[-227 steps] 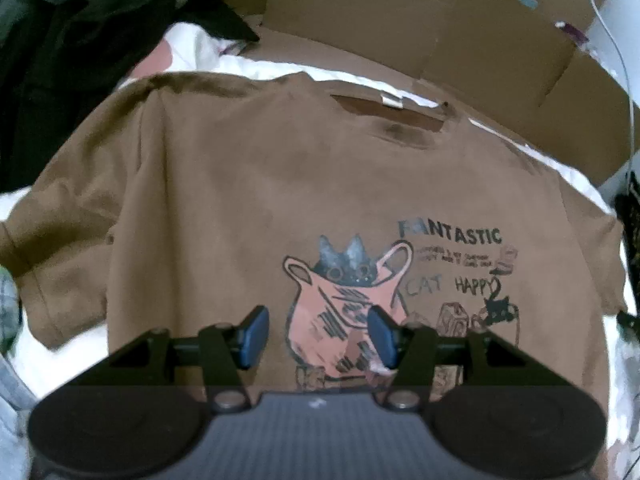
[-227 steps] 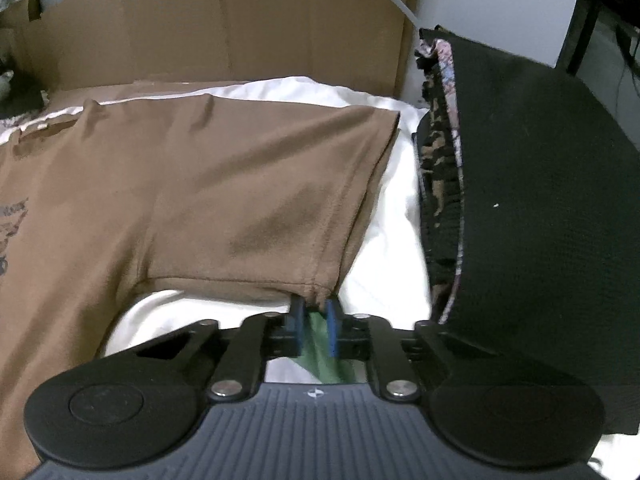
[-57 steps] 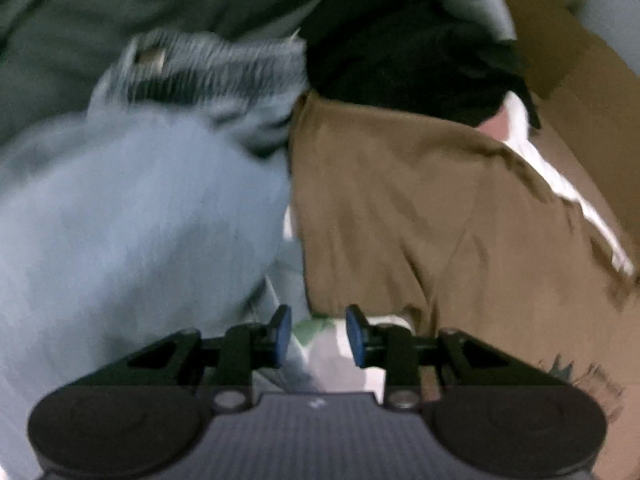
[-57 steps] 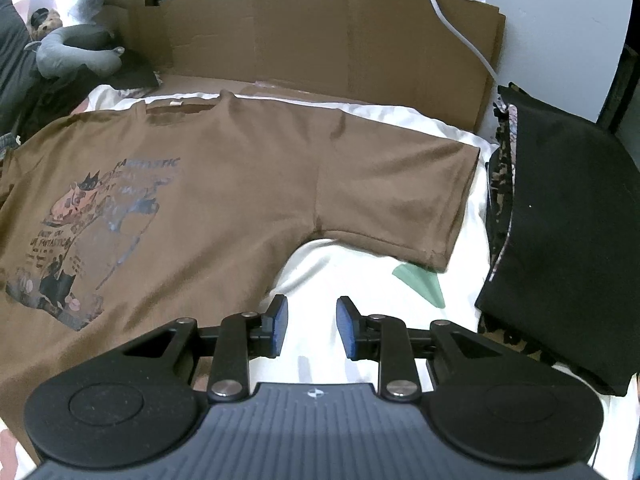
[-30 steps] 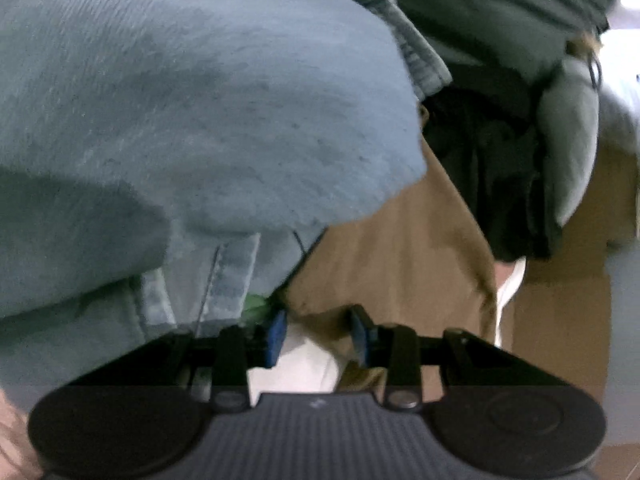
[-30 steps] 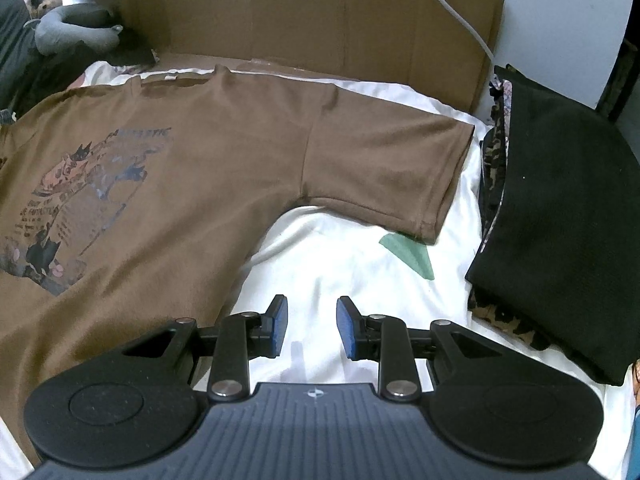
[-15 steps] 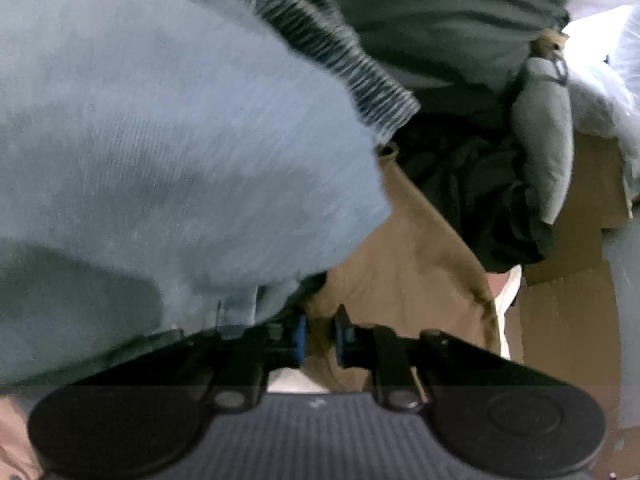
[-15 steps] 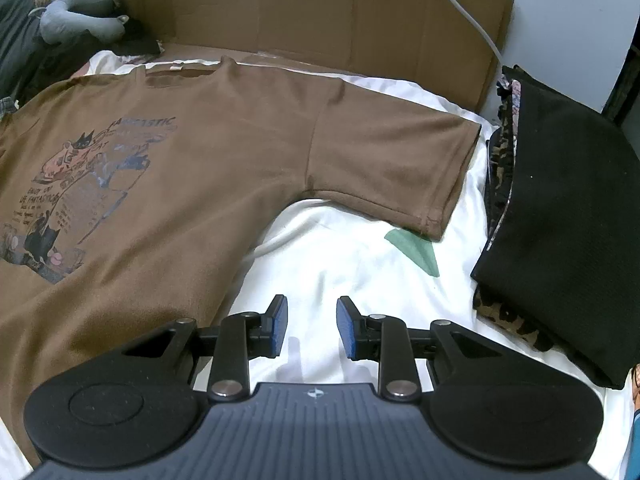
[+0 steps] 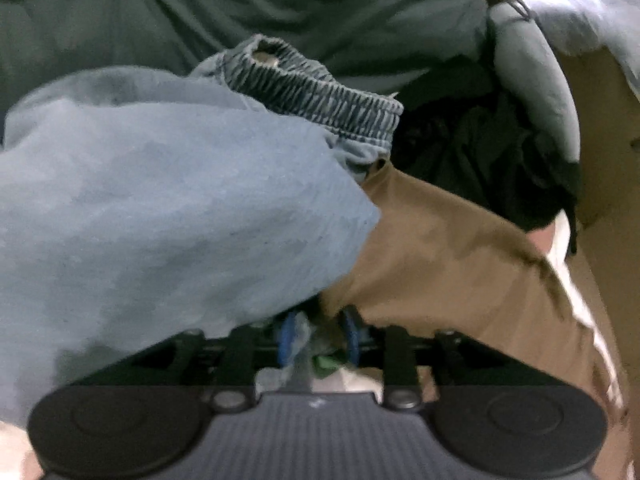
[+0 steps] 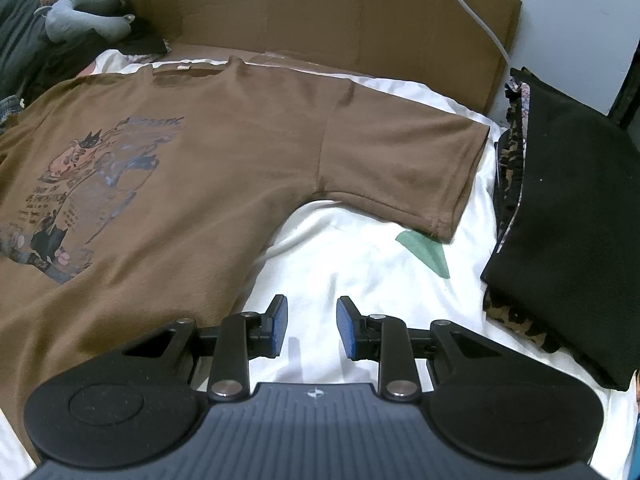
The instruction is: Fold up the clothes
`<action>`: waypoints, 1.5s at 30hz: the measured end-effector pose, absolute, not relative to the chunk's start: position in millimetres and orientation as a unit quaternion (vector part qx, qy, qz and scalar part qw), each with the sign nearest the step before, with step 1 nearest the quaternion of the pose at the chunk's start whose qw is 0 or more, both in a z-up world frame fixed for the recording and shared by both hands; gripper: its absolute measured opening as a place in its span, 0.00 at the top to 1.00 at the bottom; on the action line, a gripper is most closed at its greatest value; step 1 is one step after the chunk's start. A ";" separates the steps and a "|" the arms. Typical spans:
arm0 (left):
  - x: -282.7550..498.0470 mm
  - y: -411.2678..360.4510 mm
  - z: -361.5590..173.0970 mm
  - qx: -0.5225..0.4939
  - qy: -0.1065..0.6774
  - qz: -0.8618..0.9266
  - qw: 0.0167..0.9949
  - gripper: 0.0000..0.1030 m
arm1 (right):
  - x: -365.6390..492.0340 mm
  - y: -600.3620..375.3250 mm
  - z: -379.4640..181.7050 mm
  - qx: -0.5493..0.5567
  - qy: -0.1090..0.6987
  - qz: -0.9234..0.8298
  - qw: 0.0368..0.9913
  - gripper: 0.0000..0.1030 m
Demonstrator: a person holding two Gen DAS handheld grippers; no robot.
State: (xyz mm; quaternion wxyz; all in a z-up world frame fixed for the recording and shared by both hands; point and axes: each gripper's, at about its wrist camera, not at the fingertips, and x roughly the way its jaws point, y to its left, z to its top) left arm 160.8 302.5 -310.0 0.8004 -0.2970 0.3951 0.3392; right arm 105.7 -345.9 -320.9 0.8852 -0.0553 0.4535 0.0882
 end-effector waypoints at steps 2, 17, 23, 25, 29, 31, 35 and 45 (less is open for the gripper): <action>151.9 301.0 -303.7 -0.293 0.397 0.333 0.804 0.67 | 104.9 -346.1 -321.2 -0.055 0.454 0.088 0.885 0.67; 195.9 281.9 -299.7 -0.205 0.423 0.241 0.849 0.77 | 74.7 -357.7 -319.3 0.010 0.478 0.085 0.874 0.67; 206.5 295.9 -324.9 -0.183 0.448 0.260 0.836 0.78 | 60.9 -354.4 -318.7 0.029 0.487 0.105 0.866 0.62; 209.8 297.6 -329.4 -0.157 0.448 0.265 0.839 0.75 | 57.1 -351.4 -316.9 0.034 0.487 0.116 0.865 0.62; 210.7 300.3 -328.7 -0.152 0.454 0.261 0.838 0.74 | 48.7 -346.2 -311.9 0.046 0.480 0.130 0.867 0.57; 210.3 297.8 -320.8 -0.149 0.453 0.258 0.840 0.74 | 44.4 -344.7 -310.8 0.053 0.480 0.136 0.865 0.57; 210.9 293.5 -298.4 -0.142 0.451 0.243 0.847 0.65 | 36.0 -342.4 -310.0 0.057 0.481 0.145 0.863 0.57; 209.6 296.8 -215.1 -0.089 0.415 0.188 0.886 0.52 | 15.1 -346.4 -299.8 0.090 0.460 0.144 0.871 0.57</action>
